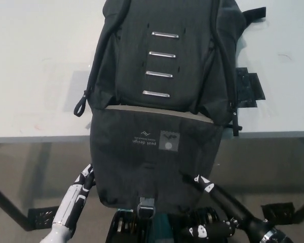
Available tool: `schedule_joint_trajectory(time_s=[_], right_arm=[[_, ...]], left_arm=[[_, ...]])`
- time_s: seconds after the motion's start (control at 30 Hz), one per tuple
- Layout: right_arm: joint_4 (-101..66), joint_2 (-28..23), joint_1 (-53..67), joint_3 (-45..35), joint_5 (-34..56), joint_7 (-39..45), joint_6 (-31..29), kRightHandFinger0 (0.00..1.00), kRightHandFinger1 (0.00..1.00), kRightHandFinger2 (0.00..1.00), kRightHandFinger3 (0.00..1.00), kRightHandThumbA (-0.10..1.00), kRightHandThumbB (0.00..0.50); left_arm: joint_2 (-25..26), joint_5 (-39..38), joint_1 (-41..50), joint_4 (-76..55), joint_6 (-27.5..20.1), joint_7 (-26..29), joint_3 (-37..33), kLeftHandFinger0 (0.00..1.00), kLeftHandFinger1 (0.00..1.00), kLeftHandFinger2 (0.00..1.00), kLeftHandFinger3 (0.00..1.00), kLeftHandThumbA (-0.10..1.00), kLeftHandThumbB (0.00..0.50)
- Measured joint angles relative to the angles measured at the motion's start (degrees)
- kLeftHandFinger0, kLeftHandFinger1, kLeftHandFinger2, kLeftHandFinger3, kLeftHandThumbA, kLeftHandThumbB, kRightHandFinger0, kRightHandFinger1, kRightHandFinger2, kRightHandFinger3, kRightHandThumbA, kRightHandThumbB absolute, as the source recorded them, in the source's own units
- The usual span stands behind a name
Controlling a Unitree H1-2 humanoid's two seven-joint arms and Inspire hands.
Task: A bag is kept in the middle of the table with its flap loosely closed and the robot uses its right hand to adjust it and opens it
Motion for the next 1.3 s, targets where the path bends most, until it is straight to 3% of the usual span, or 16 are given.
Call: schedule_joint_trajectory(time_s=[0.07,0.13,0.17,0.23,0.33,0.47,0.5,0.57,0.67,0.7,0.8,0.9,1.0,1.17,1.3], right_arm=[[-0.05,-0.29,0.05,0.25,-1.02,0.23,0.07,1.0,1.0,1.0,1.0,1.0,0.45],[-0.55,-0.61,0.23,0.3,-1.9,0.55,0.66,1.0,1.0,1.0,1.0,1.0,0.434],[-1.21,-1.0,0.38,0.29,-2.46,0.78,1.48,1.0,1.0,1.0,1.0,1.0,0.367],[-2.44,-1.57,0.92,0.0,-3.17,1.0,2.6,1.0,1.0,1.0,1.0,1.0,0.352],[-3.07,-1.69,2.22,-1.7,-3.77,0.8,2.82,1.0,1.0,1.0,1.0,1.0,0.343],[-1.79,0.47,4.67,-8.5,-1.22,-0.09,0.89,1.0,1.0,1.0,1.0,1.0,0.357],[-1.49,1.06,5.01,-9.5,-0.63,-0.33,0.34,1.0,1.0,1.0,1.0,1.0,0.386],[0.15,3.56,6.05,-13.02,1.62,-1.18,-1.38,1.0,1.0,1.0,1.0,1.0,0.396],[2.17,8.09,7.93,-18.07,4.98,-2.62,-4.39,1.0,1.0,1.0,1.0,1.0,0.291],[2.44,9.39,8.36,-19.37,5.87,-2.93,-5.22,1.0,1.0,1.0,1.0,1.0,0.282],[2.56,13.09,9.57,-22.36,8.87,-3.91,-7.57,1.0,1.0,1.0,1.0,1.0,0.291],[2.58,15.44,10.49,-23.95,10.81,-4.45,-9.05,1.0,1.0,1.0,1.0,1.0,0.253],[2.85,15.99,11.26,-24.32,12.14,-4.44,-9.8,1.0,1.0,1.0,1.0,1.0,0.234],[3.7,16.06,11.46,-24.09,13.56,-4.21,-10.16,1.0,1.0,1.0,1.0,1.0,0.252],[4.02,16.34,11.47,-23.36,14.43,-3.91,-10.22,1.0,1.0,1.0,1.0,1.0,0.214]], left_arm=[[0.06,0.07,-0.33,0.01,0.01,-0.03,0.01,1.0,1.0,1.0,1.0,1.0,0.046],[0.08,0.13,-0.54,0.02,0.05,-0.07,0.01,1.0,1.0,1.0,1.0,1.0,0.042],[0.08,0.16,-0.67,0.02,0.08,-0.08,0.01,1.0,1.0,1.0,1.0,1.0,0.036],[0.08,0.17,-0.74,0.02,0.12,-0.1,0.03,1.0,1.0,1.0,1.0,1.0,0.031],[0.08,0.26,-0.83,0.02,0.22,-0.14,0.03,1.0,1.0,1.0,1.0,1.0,0.036],[0.19,0.3,-0.96,-0.07,0.29,-0.14,0.25,1.0,1.0,1.0,1.0,1.0,0.0],[0.19,0.3,-0.98,-0.09,0.3,-0.13,0.31,1.0,1.0,1.0,1.0,1.0,0.0],[0.18,0.28,-1.0,-0.27,0.37,-0.12,0.45,1.0,1.0,1.0,1.0,1.0,0.0],[0.16,0.23,-1.04,-0.88,0.37,-0.13,0.57,1.0,1.0,1.0,1.0,1.0,0.0],[0.15,0.19,-1.04,-1.16,0.37,-0.13,0.6,1.0,1.0,1.0,1.0,1.0,0.0],[0.16,-0.02,-1.04,-1.83,0.36,-0.12,0.95,1.0,1.0,1.0,1.0,1.0,0.0],[0.16,-0.2,-1.03,-2.13,0.37,-0.12,1.3,1.0,1.0,1.0,1.0,1.0,0.0],[0.16,-0.37,-0.98,-2.14,0.36,-0.12,1.69,1.0,1.0,1.0,1.0,1.0,0.0],[0.15,-1.03,-0.79,-2.18,0.34,-0.13,2.24,1.0,1.0,1.0,1.0,1.0,0.004],[0.15,-1.22,-0.35,-2.31,0.33,-0.12,2.68,1.0,1.0,1.0,1.0,1.0,0.0]])
